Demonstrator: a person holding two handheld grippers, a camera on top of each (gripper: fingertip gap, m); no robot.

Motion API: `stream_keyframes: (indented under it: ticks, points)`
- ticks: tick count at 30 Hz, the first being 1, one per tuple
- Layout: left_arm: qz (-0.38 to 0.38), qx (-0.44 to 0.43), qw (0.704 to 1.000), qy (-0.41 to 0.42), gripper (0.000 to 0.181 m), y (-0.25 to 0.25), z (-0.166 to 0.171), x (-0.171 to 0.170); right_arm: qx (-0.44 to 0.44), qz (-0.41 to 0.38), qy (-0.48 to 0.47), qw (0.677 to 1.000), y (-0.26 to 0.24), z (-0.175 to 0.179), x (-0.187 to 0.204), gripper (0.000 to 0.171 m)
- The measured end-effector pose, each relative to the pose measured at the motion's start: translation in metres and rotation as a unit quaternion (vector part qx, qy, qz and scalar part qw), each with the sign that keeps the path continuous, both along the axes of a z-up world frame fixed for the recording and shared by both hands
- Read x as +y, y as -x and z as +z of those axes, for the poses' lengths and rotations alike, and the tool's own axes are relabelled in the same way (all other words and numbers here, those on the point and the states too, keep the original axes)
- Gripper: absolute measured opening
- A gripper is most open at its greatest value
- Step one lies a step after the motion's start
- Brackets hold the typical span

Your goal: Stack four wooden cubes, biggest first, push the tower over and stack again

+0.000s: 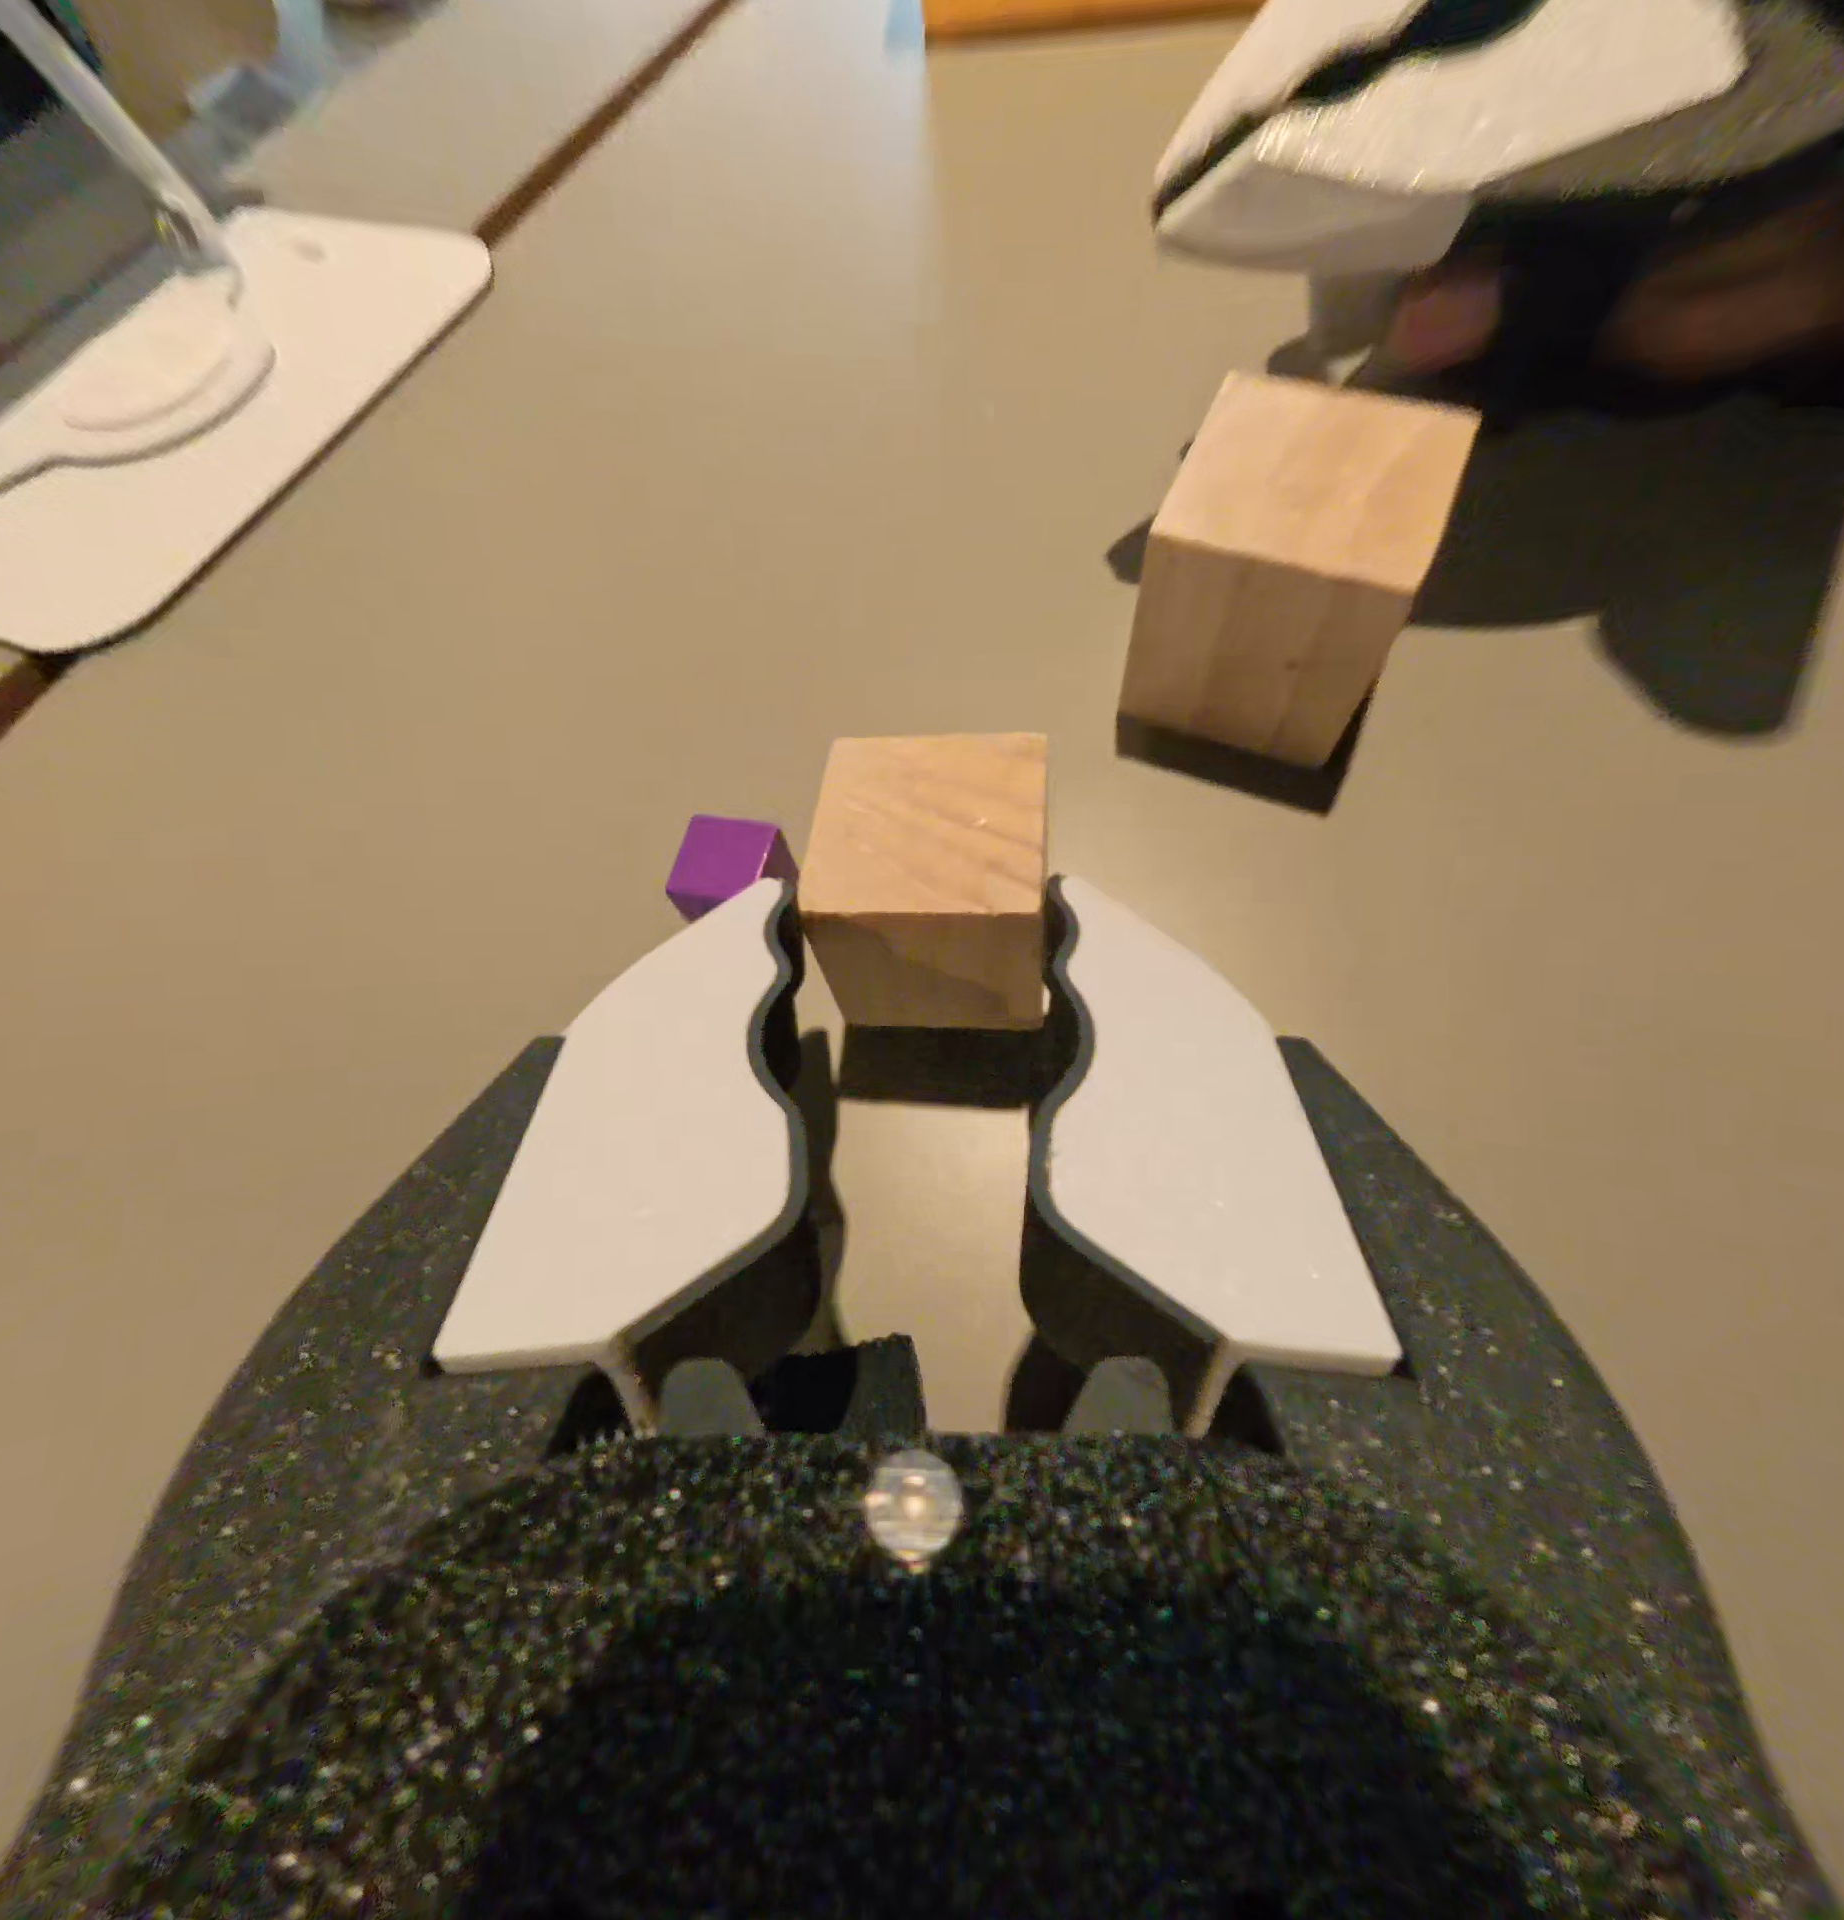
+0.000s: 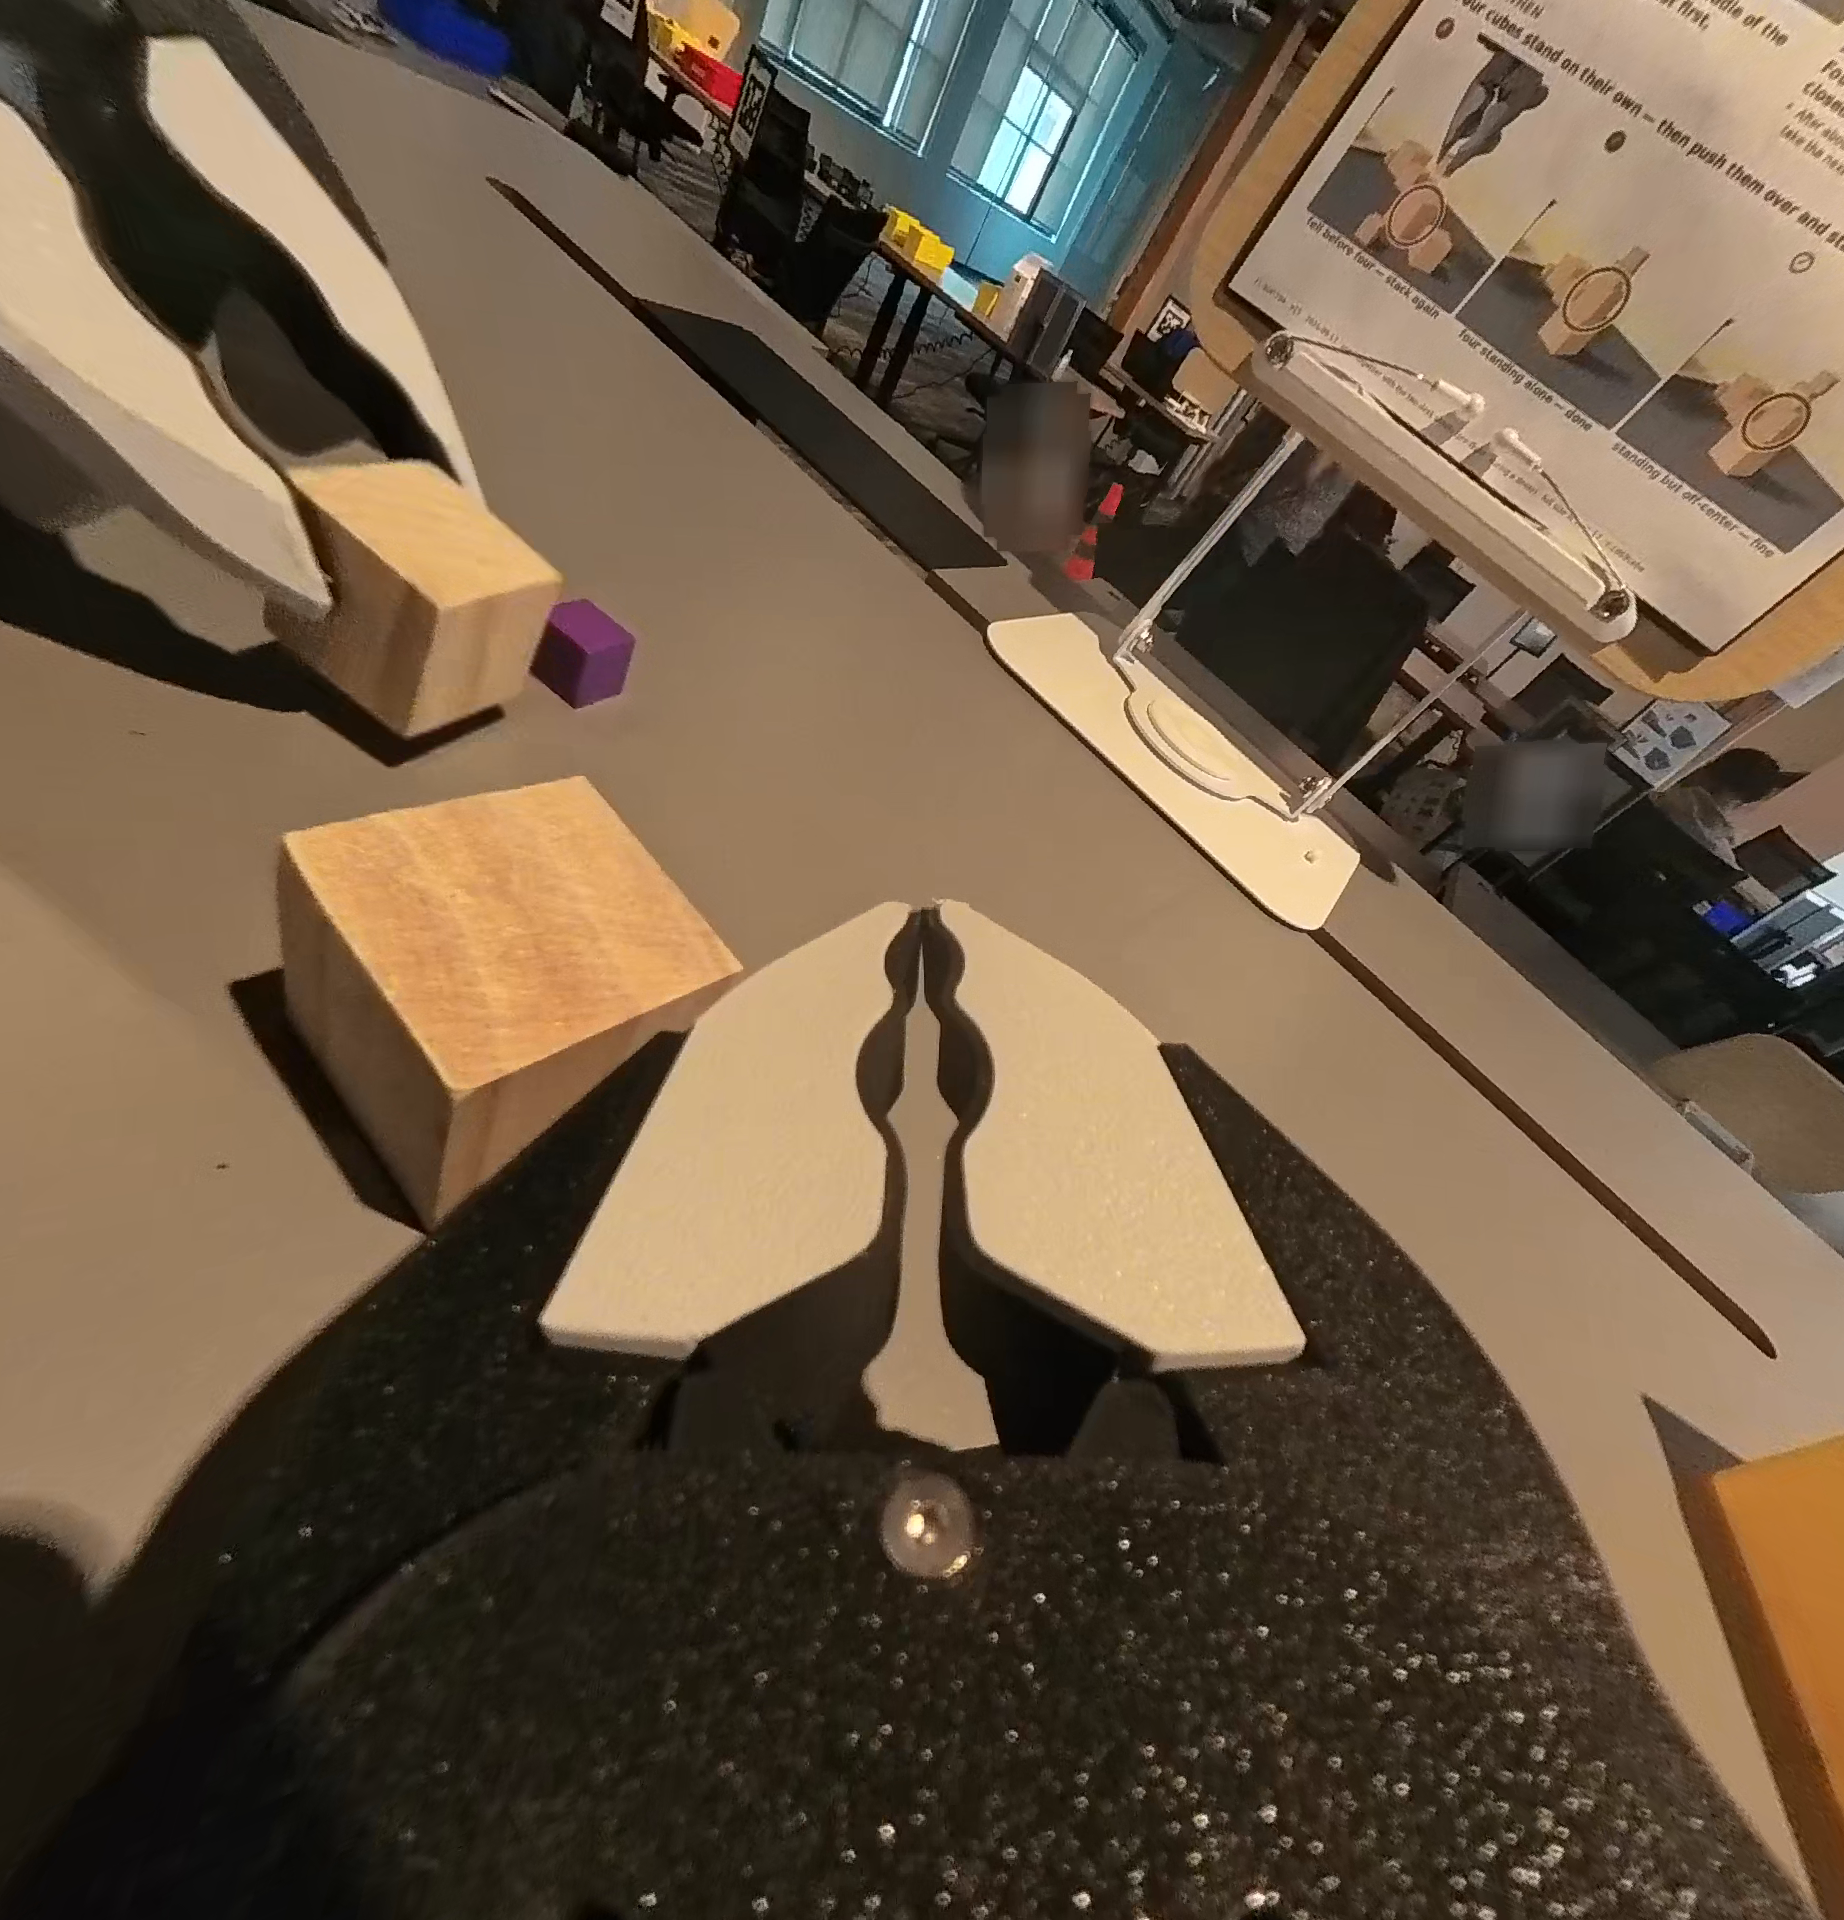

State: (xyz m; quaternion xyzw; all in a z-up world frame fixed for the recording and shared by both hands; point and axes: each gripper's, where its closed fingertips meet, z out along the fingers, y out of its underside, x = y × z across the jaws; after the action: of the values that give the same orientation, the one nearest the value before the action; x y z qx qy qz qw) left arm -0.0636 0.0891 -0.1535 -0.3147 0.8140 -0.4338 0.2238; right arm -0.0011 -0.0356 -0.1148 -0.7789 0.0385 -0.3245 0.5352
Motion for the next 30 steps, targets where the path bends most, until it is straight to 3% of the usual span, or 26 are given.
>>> stream_keyframes:
  ticks: [5, 9, 15, 30]
  points:
    - [-0.009, -0.062, 0.997, 0.04, 0.043, -0.002, 0.037, -0.015, 0.004, -0.001, -0.002, 1.0, -0.001, 0.0, 0.0, 0.0]
    - [-0.041, -0.099, 0.993, 0.058, 0.043, -0.002, 0.062, -0.047, 0.008, -0.005, -0.005, 1.0, -0.004, 0.001, -0.001, 0.0]
    - [-0.108, -0.074, 0.991, 0.028, 0.044, 0.001, 0.049, -0.093, 0.016, -0.015, -0.019, 1.0, -0.008, 0.004, -0.003, 0.0]
    - [-0.149, -0.053, 0.987, 0.033, 0.044, -0.003, 0.038, -0.107, 0.008, -0.029, -0.019, 0.999, -0.01, 0.004, -0.004, 0.0]
